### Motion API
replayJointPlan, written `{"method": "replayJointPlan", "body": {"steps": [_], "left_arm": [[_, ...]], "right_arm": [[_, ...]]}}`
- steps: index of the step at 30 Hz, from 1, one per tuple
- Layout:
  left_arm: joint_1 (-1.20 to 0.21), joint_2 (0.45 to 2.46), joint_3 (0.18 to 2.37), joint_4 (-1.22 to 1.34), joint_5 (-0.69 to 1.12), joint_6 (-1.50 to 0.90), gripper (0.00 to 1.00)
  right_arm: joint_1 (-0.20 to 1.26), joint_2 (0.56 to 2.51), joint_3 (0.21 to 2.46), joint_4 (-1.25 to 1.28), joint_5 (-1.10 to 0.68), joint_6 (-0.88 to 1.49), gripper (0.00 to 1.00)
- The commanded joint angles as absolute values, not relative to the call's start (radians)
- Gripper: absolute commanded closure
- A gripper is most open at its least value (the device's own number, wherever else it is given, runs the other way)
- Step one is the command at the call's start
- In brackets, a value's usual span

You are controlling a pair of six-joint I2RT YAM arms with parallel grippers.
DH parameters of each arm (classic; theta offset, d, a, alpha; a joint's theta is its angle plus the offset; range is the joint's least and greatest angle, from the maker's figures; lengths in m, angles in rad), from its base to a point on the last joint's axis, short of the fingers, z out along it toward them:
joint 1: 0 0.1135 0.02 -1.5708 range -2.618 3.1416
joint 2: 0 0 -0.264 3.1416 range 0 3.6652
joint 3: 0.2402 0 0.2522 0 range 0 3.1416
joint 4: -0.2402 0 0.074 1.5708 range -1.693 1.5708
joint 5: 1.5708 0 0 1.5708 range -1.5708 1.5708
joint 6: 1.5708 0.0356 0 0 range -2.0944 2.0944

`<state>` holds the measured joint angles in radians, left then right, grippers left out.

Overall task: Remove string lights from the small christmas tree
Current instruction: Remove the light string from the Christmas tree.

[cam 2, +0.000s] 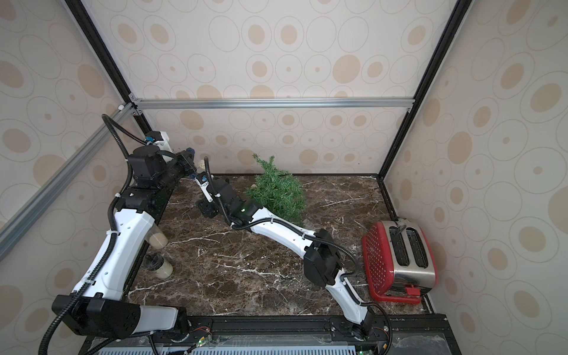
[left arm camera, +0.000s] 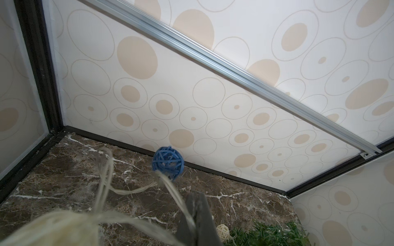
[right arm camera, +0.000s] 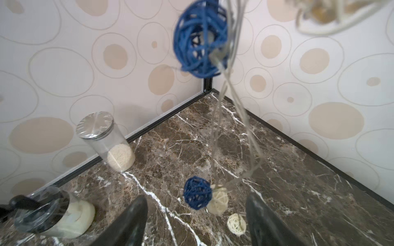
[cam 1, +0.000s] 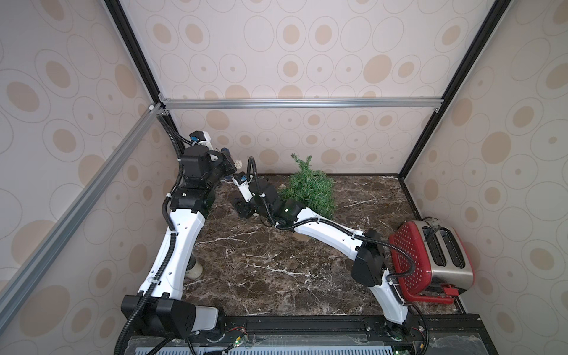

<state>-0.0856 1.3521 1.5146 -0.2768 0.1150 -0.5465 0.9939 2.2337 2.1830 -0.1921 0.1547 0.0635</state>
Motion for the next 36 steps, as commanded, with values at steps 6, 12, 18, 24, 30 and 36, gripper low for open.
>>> {"method": "replayJointPlan", "body": {"steps": [6,12,18,24,30,36], "left_arm": [[-0.083,1.286,1.527,-0.255,0.199,-0.595,1.0],[-0.083,1.289,1.517,-0.224,0.257,-0.64,1.0],[-0.083,1.267,1.46,-0.214,0.226,-0.646,0.8],[-0.082,1.217,1.386,-0.226,0.136,-0.65,0.46],[-0.083,1.103,1.253,-0.179,0.014,-0.67,0.22],[-0.082,0.985,1.061,-0.083,0.015,-0.697,0.17]], "right_arm": [[0.947,2.287,2.268,-0.068,0.03,0.118,0.29],[0.943,2.304,2.29,-0.052,-0.032,0.144,0.76],[0.939,2.295,2.333,-0.044,-0.028,0.174,1.0],[0.935,2.278,2.361,-0.058,-0.019,0.218,1.0],[0.927,2.28,2.416,-0.122,0.018,0.238,1.0],[0.912,2.279,2.451,-0.155,0.028,0.255,1.0]]}}
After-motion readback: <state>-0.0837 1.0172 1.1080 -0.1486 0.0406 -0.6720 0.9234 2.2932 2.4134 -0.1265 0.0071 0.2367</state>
